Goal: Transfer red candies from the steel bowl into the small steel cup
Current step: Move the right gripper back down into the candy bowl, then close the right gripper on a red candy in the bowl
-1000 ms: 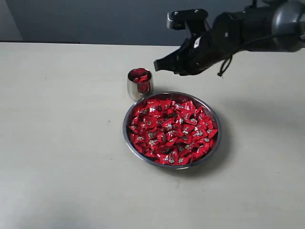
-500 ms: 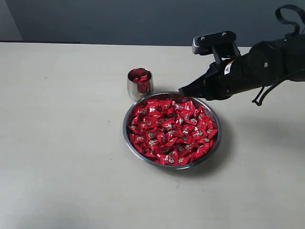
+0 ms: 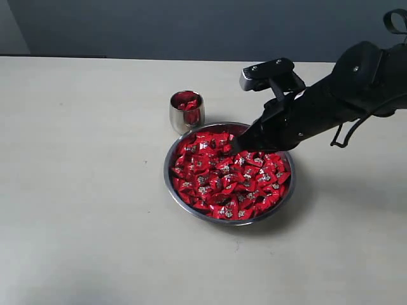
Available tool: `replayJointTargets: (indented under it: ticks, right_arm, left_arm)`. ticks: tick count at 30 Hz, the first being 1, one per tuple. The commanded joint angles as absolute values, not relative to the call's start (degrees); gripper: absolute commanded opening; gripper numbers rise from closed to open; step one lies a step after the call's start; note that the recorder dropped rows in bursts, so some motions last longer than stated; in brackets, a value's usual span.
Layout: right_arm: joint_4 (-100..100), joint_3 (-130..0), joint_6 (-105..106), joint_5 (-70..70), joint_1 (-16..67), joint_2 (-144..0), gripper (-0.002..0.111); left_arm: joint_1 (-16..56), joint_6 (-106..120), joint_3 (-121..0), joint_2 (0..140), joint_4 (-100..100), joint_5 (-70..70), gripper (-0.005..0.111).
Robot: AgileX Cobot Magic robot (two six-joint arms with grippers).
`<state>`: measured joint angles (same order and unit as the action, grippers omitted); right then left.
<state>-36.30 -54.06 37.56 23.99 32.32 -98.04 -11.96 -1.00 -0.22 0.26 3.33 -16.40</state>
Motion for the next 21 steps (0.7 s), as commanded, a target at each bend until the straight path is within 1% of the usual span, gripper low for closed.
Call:
replayJointTargets:
  ticks: [1,7,14,21]
  right_arm:
    - [-39.5,-54.0,42.6,24.7,33.7,-97.6,-0.001]
    - [-39.6,-54.0,45.2,22.7,35.4,-97.6,-0.001]
    - [-39.5,-54.0,45.2,18.6,35.4,-97.6,-0.001]
    - [-40.5,-54.1,45.2,18.8,35.4,-97.6,-0.001]
  left_arm:
    - [-11.6,-1.1,0.0,0.0,3.7,-16.3,0.000]
    - [-11.6,-1.1,0.0,0.0,3.7,-16.3,0.000]
    - [-11.6,-1.1,0.0,0.0,3.7,-16.3,0.000]
    - [-11.6,-1.1,0.0,0.0,3.7,-16.3,0.000]
